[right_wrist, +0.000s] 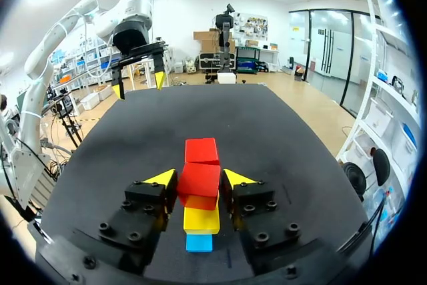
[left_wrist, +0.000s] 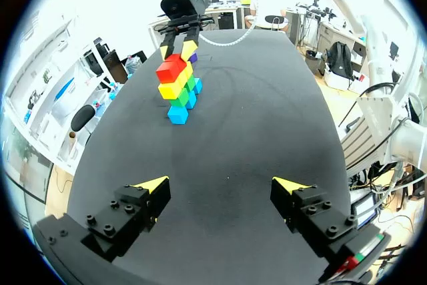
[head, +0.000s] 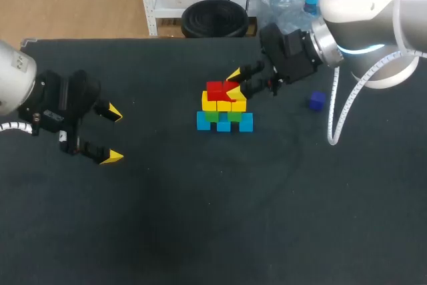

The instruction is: Place the blue cubes, place green cubes on the blue cubes, place the yellow cubes on the green cubes, then place the red cubes on the yellow cubes, and place purple cube on the red cubes.

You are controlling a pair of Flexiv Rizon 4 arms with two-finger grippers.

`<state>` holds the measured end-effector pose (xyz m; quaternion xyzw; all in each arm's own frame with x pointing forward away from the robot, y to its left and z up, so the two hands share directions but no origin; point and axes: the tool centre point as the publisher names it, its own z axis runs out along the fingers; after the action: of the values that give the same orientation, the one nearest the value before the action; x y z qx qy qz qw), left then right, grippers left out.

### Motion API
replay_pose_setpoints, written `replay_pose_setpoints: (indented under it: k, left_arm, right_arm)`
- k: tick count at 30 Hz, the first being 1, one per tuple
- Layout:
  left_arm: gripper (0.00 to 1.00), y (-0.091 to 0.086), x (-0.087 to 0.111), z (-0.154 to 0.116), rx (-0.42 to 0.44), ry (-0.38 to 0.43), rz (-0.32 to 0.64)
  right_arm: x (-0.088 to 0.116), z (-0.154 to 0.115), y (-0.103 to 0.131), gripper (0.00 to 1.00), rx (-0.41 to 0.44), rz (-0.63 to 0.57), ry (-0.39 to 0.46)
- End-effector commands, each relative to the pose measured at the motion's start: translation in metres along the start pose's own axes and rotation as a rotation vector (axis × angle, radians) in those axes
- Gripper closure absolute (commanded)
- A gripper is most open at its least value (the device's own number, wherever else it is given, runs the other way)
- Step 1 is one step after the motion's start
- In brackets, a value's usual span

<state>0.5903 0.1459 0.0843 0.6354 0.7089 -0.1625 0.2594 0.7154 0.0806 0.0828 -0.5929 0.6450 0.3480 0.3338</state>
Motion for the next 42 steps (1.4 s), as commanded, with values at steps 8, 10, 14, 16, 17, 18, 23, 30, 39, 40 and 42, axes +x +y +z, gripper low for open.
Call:
replay_pose_setpoints:
  k: [8,10,14,16,17,18,23,30,39,40,42]
  left_arm:
    - [0.00,0.001,0.001,0.001,0.000,-0.005,0.003]
    - [0.00,0.001,0.001,0.001,0.000,-0.005,0.003]
    - [0.00,0.001,0.001,0.001,0.000,-0.005,0.003]
    - [0.00,0.001,0.001,0.001,0.000,-0.005,0.003]
    - [0.00,0.001,0.001,0.001,0.000,-0.005,0.003]
    - [0.00,0.001,0.001,0.001,0.000,-0.005,0.003]
    - [0.00,0.001,0.001,0.001,0.000,-0.005,0.003]
    - [0.00,0.001,0.001,0.001,0.000,-0.005,0.003]
    - [0.00,0.001,0.001,0.001,0.000,-0.005,0.003]
    - [0.00,0.001,0.001,0.001,0.000,-0.005,0.003]
    - [0.00,0.001,0.001,0.001,0.000,-0.005,0.003]
  right_arm:
    - [0.000,-0.003,0.000,0.38,0.004,0.000,-0.002]
    - [-0.001,-0.004,0.000,0.34,0.007,0.001,-0.003]
    - [-0.004,-0.009,0.000,0.21,0.015,-0.004,-0.006]
    - [-0.006,-0.015,0.001,0.15,0.022,-0.005,-0.013]
    - [-0.006,-0.018,0.001,0.16,0.027,-0.005,-0.021]
    - [-0.007,-0.021,0.000,0.13,0.030,-0.002,-0.030]
    - [-0.007,-0.041,0.000,0.06,0.057,0.006,-0.049]
    - [0.003,-0.056,0.005,0.71,0.093,0.023,-0.042]
    - [0.020,-0.071,0.008,1.00,0.128,0.039,-0.047]
    - [0.021,-0.072,0.008,1.00,0.130,0.041,-0.048]
    - [0.023,-0.072,0.008,1.00,0.130,0.037,-0.052]
